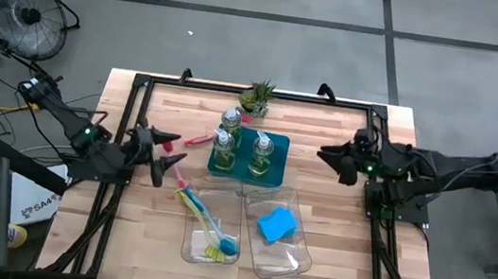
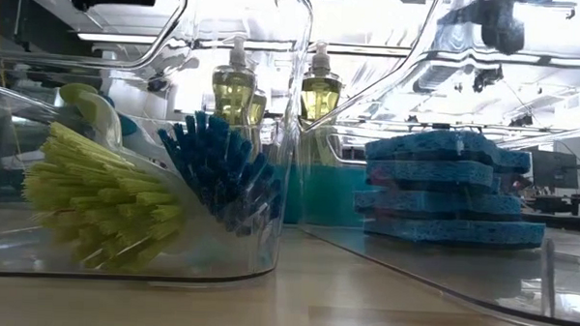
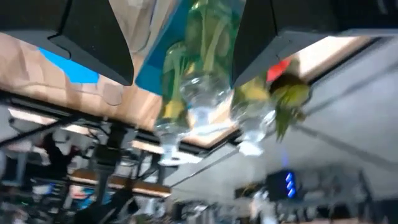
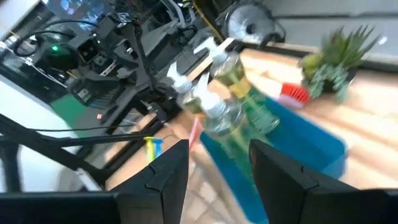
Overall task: Pick & Place Kitchen Sink Supplies
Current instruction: Put the red dish brush into the left transparent bin
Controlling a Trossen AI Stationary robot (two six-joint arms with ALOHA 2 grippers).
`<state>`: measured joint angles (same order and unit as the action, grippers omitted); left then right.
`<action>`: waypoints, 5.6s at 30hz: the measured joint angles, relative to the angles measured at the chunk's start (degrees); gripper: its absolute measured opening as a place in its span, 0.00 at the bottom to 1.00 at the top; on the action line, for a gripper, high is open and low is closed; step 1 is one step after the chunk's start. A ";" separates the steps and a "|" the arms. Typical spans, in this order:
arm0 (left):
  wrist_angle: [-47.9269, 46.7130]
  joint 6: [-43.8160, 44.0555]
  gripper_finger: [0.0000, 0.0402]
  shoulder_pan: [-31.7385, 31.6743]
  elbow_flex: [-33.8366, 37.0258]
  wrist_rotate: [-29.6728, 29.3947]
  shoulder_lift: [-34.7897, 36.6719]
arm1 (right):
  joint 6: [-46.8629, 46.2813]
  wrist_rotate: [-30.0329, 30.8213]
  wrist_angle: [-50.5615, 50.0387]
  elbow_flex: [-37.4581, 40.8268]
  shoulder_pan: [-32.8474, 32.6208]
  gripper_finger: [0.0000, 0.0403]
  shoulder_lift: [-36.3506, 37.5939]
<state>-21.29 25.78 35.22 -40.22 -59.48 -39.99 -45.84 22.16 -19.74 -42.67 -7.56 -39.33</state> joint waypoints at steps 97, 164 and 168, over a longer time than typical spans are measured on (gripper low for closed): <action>-33.98 -85.10 0.66 -40.11 -6.66 51.66 -42.66 | 14.82 -10.61 -29.25 -20.82 14.26 0.40 -8.17; -66.28 -88.35 0.14 -40.09 -15.96 44.74 -42.58 | 15.90 -11.42 -29.27 -20.82 14.28 0.40 -8.15; -68.93 -87.82 0.14 -40.09 -20.63 44.80 -42.46 | 16.18 -12.10 -29.30 -20.82 14.29 0.40 -8.15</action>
<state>-90.22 -62.04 -4.86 -60.86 -14.68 -82.45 -29.66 10.07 -49.04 -63.48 6.72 -47.48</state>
